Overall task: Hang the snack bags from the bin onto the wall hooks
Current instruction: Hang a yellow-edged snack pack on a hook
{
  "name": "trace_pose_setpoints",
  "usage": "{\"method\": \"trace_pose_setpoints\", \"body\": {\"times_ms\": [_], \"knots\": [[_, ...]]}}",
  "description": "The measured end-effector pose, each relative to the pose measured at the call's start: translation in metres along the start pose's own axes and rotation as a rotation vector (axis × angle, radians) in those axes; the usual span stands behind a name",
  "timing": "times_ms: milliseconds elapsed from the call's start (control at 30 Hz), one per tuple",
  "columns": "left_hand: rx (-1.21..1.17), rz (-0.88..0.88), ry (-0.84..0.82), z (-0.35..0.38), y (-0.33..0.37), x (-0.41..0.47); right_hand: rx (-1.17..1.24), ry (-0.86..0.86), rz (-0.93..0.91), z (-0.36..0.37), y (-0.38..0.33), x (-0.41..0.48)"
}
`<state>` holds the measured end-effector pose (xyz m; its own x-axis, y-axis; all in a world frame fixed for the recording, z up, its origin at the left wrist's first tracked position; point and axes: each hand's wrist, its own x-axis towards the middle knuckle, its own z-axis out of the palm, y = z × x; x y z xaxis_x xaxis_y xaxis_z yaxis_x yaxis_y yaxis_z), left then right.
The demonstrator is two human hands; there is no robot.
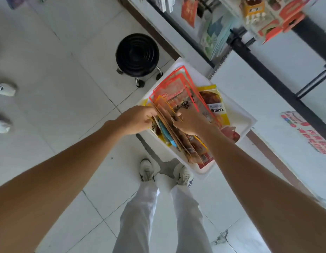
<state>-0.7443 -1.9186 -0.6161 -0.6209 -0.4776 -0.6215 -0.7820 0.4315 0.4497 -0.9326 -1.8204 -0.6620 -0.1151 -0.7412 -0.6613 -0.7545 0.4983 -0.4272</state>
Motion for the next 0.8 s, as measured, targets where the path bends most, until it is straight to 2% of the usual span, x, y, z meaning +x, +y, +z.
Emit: {"method": "trace_pose_setpoints", "body": {"times_ms": [67,233,400,600,800], "knots": [[-0.04,0.01,0.02,0.01,-0.008,0.01,-0.013,0.033,0.028,0.013,0.001,0.009],[-0.075,0.037,0.041,0.022,-0.02,0.02,-0.081,0.238,0.036,0.025,-0.001,0.018],[-0.103,-0.003,0.005,0.011,-0.017,0.017,-0.095,0.237,0.024,0.016,-0.007,0.01],[-0.144,-0.029,0.0,-0.03,0.02,0.004,0.134,0.123,-0.033,-0.031,-0.009,-0.025],[-0.084,0.001,0.021,-0.072,0.067,-0.019,0.23,0.252,-0.096,-0.105,-0.021,-0.076]]}}
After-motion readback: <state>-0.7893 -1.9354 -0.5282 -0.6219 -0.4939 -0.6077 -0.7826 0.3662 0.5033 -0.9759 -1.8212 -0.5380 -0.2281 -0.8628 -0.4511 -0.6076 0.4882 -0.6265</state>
